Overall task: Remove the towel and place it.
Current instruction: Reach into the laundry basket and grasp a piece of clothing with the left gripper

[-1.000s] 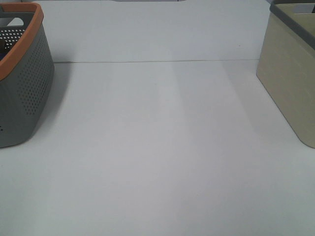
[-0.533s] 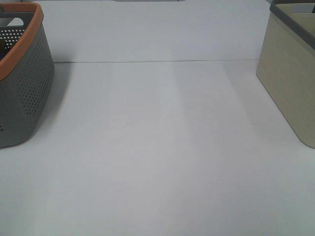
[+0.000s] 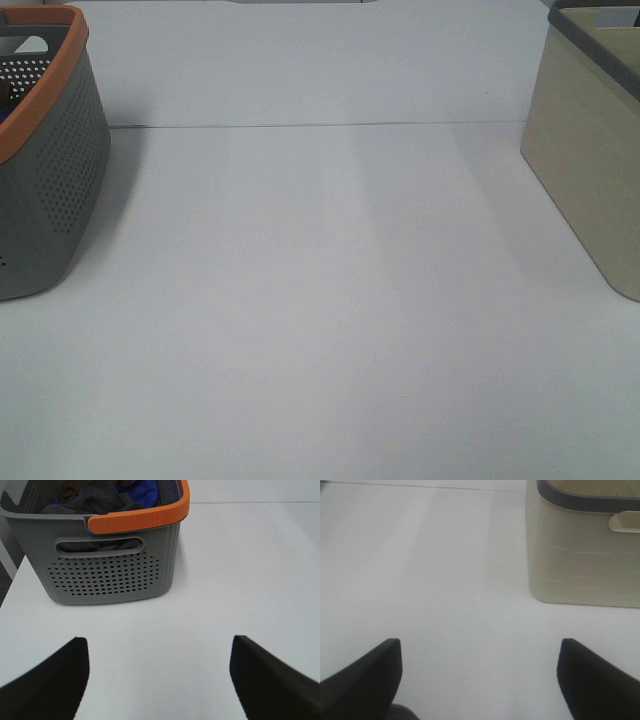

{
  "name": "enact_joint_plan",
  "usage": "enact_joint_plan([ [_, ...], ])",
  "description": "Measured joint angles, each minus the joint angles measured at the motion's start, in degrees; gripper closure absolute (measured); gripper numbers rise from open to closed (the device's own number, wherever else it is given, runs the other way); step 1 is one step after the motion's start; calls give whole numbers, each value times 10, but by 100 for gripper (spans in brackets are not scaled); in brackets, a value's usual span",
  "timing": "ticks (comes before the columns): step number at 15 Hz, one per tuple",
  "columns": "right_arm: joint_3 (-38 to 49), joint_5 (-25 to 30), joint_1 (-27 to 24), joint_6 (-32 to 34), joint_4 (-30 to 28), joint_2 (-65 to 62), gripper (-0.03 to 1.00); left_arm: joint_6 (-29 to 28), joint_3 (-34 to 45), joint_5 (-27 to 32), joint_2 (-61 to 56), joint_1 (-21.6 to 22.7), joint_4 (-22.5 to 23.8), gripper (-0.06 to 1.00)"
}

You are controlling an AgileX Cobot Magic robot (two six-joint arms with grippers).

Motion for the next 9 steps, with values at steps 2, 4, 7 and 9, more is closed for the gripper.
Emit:
enact_joint_plan([
  [2, 0, 0, 0, 0, 0, 0, 14, -7, 0, 0, 0, 0, 3, 21],
  [4, 0, 0, 0, 0, 0, 0, 14, -15, -5, -6, 0, 0, 17, 21],
  [7, 0, 0, 0, 0, 0, 0, 14, -15, -20, -25, 27, 0, 23, 21],
  [9, 0, 0, 0, 0, 0, 0, 14, -16, -29, -54, 70, 0, 28, 21],
])
